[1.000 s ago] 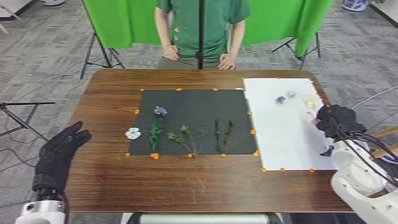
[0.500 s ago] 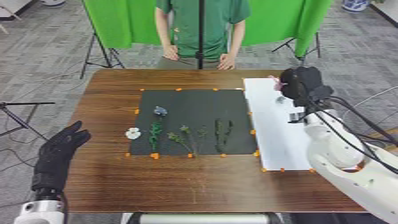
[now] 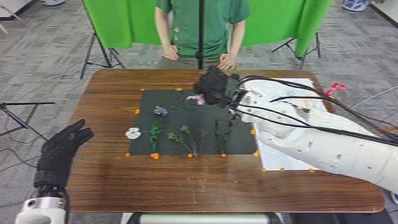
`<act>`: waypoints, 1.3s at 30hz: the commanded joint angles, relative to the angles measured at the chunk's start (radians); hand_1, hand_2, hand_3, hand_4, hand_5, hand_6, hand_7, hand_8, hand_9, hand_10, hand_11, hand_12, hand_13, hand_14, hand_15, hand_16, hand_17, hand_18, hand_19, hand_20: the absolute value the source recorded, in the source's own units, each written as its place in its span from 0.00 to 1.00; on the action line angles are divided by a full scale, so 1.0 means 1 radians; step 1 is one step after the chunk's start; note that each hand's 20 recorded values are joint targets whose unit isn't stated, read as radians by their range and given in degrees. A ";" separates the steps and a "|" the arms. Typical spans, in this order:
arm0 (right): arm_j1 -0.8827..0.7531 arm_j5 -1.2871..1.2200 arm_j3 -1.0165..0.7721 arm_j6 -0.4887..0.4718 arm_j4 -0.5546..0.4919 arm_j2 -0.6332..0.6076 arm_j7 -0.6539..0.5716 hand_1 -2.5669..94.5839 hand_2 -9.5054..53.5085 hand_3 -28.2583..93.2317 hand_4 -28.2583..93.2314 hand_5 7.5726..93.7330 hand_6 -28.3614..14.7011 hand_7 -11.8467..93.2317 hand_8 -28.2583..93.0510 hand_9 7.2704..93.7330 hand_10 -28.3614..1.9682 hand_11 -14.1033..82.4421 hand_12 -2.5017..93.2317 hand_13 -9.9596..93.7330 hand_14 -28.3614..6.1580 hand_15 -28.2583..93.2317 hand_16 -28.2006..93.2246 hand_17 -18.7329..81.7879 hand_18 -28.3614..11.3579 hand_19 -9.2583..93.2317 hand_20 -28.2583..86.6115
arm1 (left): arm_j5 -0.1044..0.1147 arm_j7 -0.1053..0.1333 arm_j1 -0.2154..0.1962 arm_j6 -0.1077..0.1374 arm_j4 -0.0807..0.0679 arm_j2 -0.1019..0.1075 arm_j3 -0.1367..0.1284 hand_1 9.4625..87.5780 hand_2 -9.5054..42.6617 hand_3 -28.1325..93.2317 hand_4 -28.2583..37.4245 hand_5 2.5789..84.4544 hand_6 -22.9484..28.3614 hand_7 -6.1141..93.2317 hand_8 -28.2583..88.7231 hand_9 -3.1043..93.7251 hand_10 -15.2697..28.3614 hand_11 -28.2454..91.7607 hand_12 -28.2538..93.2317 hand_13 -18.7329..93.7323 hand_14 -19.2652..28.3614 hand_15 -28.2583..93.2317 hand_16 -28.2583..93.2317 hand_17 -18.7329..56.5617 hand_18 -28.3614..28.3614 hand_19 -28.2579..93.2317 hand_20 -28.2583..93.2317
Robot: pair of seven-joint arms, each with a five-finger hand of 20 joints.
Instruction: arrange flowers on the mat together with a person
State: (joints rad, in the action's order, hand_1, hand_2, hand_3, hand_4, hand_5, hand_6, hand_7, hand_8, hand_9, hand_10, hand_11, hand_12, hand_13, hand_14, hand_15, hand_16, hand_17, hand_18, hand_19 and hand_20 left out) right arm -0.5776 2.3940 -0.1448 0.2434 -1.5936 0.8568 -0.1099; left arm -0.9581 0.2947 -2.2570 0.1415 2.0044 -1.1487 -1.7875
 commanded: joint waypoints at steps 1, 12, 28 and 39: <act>-0.050 0.003 -0.012 -0.026 0.000 0.119 0.009 0.66 0.00 0.71 0.00 0.82 0.78 0.40 0.28 0.95 0.69 0.25 0.50 0.88 0.72 0.87 0.47 0.56 0.31 0.75 0.64 | -0.007 -0.016 0.008 -0.020 -0.013 0.004 0.009 0.32 0.00 0.76 0.10 0.53 0.52 0.18 0.19 0.50 0.66 0.38 0.34 0.50 0.76 0.35 0.26 0.35 0.69 0.25 0.39; -0.092 0.031 -0.022 -0.093 0.031 0.142 0.001 0.65 0.00 0.71 0.02 0.80 0.79 0.41 0.26 0.93 0.68 0.24 0.48 0.87 0.71 0.87 0.47 0.54 0.30 0.74 0.64 | -0.007 -0.018 0.011 -0.024 -0.015 0.002 0.014 0.32 0.00 0.75 0.12 0.54 0.54 0.17 0.19 0.50 0.67 0.38 0.34 0.49 0.77 0.36 0.26 0.35 0.69 0.25 0.39; -0.102 0.035 -0.049 -0.199 0.024 0.142 -0.017 0.60 0.00 0.72 0.02 0.72 0.75 0.39 0.24 0.83 0.65 0.26 0.41 0.84 0.70 0.87 0.46 0.52 0.30 0.72 0.65 | -0.010 -0.026 0.020 -0.030 -0.019 0.002 0.017 0.32 0.00 0.76 0.12 0.54 0.54 0.17 0.20 0.49 0.69 0.38 0.34 0.49 0.78 0.36 0.26 0.34 0.69 0.25 0.39; -0.107 0.028 -0.062 -0.238 0.013 0.137 0.007 0.52 0.00 0.80 0.00 0.67 0.75 0.36 0.23 0.76 0.61 0.35 0.30 0.83 0.70 0.87 0.46 0.51 0.29 0.72 0.65 | -0.012 -0.028 0.019 -0.029 -0.017 0.001 0.017 0.32 0.00 0.76 0.12 0.54 0.55 0.17 0.20 0.49 0.70 0.38 0.35 0.49 0.79 0.36 0.26 0.34 0.70 0.25 0.38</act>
State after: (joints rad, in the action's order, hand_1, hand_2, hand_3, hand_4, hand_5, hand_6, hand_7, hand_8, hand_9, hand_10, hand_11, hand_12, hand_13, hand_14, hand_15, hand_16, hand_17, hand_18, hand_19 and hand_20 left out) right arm -0.6881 2.4103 -0.1957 0.0313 -1.5664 0.9973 -0.1137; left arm -0.9637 0.2800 -2.2329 0.1218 1.9930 -1.1439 -1.7726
